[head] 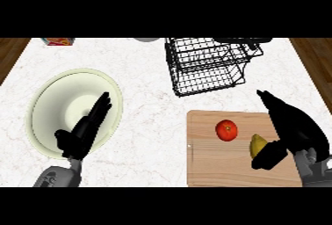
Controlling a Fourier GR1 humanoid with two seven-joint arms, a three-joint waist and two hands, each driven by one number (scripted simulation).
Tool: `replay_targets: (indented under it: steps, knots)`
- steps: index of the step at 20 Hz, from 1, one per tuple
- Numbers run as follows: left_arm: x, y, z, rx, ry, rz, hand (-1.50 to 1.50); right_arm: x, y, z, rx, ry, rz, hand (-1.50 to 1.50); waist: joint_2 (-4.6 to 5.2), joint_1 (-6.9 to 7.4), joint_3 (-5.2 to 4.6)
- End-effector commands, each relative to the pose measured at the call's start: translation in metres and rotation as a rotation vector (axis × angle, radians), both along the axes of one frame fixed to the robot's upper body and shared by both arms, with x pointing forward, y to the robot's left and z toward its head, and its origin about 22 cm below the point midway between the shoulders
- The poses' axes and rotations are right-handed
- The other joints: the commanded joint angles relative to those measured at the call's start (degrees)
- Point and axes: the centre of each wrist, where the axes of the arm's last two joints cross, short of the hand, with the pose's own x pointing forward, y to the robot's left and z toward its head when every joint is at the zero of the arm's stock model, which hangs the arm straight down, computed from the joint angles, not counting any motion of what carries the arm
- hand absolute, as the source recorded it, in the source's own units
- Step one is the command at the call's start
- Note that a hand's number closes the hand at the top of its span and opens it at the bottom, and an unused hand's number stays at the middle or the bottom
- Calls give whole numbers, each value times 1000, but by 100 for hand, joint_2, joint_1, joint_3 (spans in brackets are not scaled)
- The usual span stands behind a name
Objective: Pick the lemon from the cutting board and place it in the tiered basket
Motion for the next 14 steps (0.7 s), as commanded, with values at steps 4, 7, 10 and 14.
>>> replay_targets:
  steps: [4, 7, 10, 14]
  knots:
    - [-7, 0, -5, -3, -13, -11, 0, -23, 8, 20, -98, -13, -161, -150, 22, 27, 20]
    - [6, -12, 1, 0, -20, -14, 0, -12, 10, -2, -193, 34, -182, -150, 42, 51, 19]
    - [4, 2, 5, 3, -18, -27, 0, -11, 16, -24, -219, 106, -246, -150, 41, 93, 16]
    - [8, 7, 7, -1, -9, -1, 0, -13, 14, -38, -168, 147, -243, -150, 43, 68, 22]
